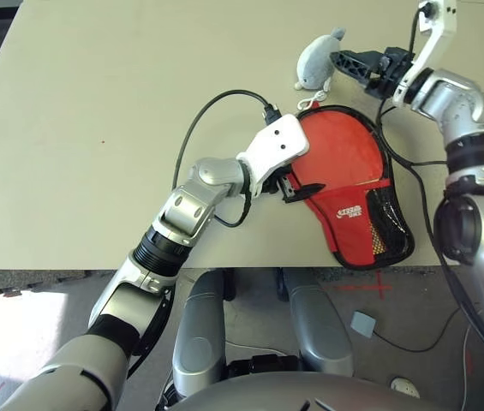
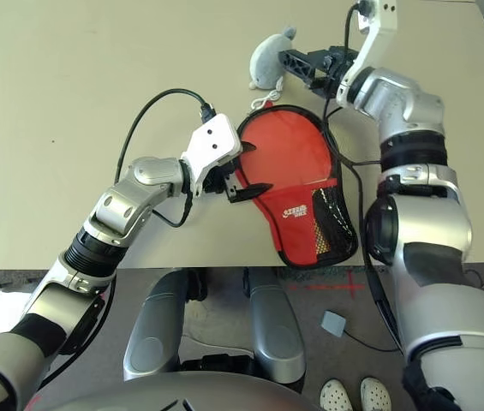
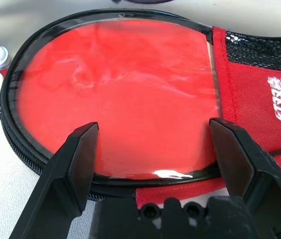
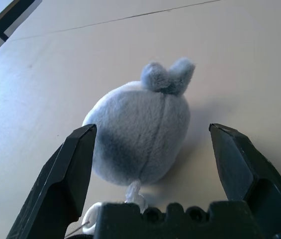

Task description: Store the ping-pong paddle in its case and zip it.

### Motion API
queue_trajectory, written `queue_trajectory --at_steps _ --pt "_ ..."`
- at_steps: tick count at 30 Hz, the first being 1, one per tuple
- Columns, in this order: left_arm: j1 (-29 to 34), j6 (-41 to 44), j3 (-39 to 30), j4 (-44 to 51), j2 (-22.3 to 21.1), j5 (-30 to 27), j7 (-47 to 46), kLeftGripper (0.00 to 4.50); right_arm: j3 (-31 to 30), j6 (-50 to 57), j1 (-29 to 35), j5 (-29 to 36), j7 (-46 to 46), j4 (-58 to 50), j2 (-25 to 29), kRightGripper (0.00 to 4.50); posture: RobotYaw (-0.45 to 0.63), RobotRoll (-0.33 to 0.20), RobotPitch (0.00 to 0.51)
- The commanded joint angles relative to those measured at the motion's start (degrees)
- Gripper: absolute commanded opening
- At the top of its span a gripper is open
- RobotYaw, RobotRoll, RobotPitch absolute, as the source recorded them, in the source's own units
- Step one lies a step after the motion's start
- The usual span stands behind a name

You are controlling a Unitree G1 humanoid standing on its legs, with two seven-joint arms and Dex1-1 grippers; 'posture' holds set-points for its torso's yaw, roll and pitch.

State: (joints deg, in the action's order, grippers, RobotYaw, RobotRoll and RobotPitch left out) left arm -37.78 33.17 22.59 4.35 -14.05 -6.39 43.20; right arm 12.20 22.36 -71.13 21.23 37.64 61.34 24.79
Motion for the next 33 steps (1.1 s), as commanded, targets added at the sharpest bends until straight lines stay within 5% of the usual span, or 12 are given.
queue_trajectory --at_steps 1,8,21,33 --pt "3.1 4.6 2.6 -0.8 -0.7 0.9 -0.3 4.44 1.7 -2.9 -1.4 -1.1 -2.6 5.9 -1.5 4.50 -0.03 0.000 0.370" --pt "4.0 6.5 2.9 1.5 -0.9 0.6 -1.1 4.44 3.1 -5.8 -2.7 -2.1 -4.1 10.1 -4.5 4.50 0.00 0.000 0.377" --pt "4.3 6.8 3.1 1.6 -1.0 0.7 -1.7 4.50 4.2 -8.4 -2.2 -4.1 -4.2 10.8 -3.7 0.03 0.01 0.000 0.381" --pt "3.6 6.2 4.7 0.2 -0.4 0.8 -1.1 4.50 0.9 -10.2 -1.0 -10.1 1.9 8.4 5.5 0.01 -0.02 0.000 0.380"
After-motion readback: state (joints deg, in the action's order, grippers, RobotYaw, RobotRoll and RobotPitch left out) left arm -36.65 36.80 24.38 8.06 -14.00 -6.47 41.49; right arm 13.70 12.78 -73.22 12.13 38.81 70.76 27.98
